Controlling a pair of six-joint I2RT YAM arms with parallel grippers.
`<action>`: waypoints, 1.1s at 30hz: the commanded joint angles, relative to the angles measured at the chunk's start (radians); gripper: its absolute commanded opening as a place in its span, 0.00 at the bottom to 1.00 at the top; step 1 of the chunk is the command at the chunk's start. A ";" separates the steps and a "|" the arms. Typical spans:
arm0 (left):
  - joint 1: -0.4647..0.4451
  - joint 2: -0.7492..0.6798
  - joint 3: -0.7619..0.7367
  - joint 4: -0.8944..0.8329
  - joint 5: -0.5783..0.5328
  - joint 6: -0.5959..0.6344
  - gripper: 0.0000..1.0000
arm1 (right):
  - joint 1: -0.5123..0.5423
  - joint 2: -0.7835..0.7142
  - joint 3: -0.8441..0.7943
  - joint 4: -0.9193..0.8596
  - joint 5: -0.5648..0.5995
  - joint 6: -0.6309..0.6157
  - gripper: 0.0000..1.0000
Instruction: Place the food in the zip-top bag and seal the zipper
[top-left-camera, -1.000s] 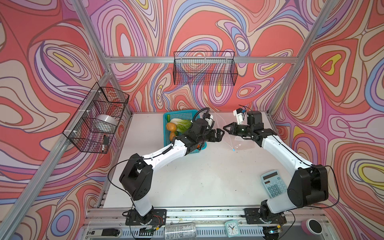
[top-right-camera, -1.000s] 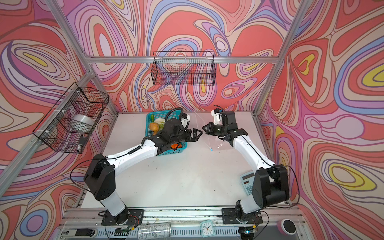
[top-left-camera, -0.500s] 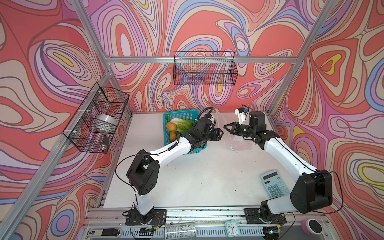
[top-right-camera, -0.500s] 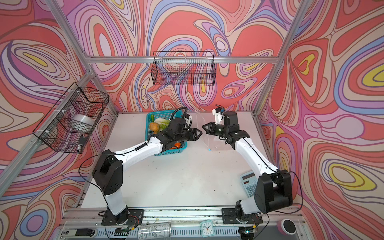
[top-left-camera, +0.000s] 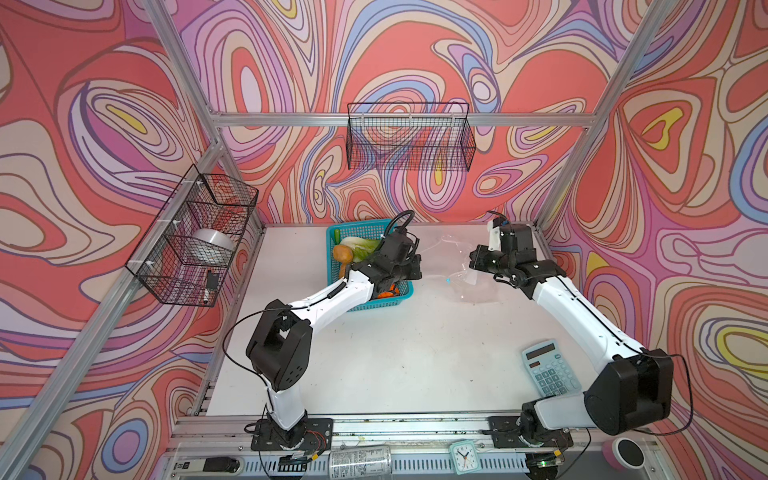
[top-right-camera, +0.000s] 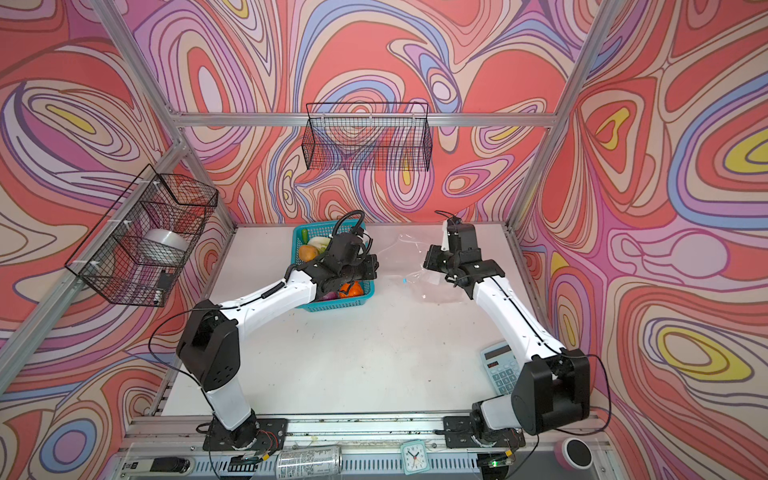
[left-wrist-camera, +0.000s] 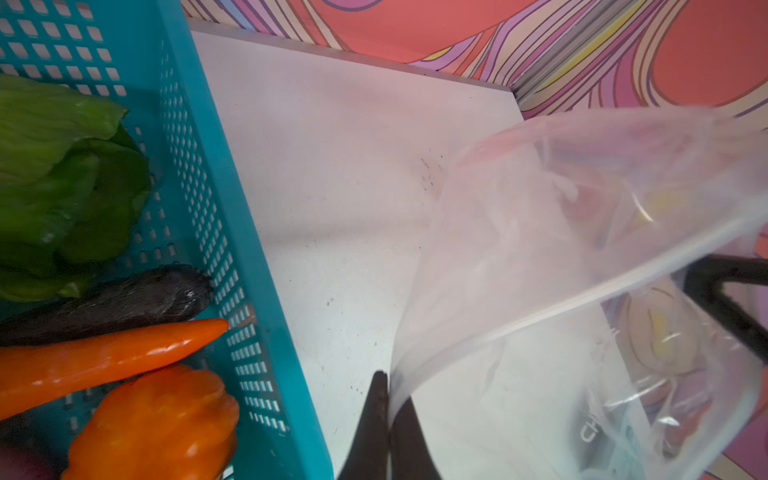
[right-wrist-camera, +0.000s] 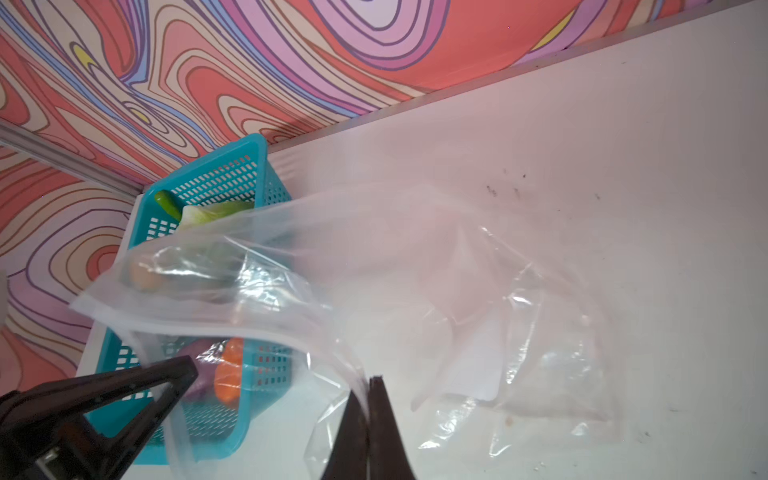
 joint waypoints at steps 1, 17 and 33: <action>-0.003 -0.024 0.006 -0.094 -0.036 0.039 0.00 | -0.001 -0.025 0.033 0.003 -0.002 0.008 0.00; 0.013 -0.071 0.110 -0.233 -0.008 0.123 0.91 | 0.012 0.000 -0.022 0.110 -0.109 0.116 0.00; 0.347 -0.175 -0.059 -0.205 -0.176 0.084 0.96 | 0.012 0.014 -0.022 0.128 -0.113 0.113 0.00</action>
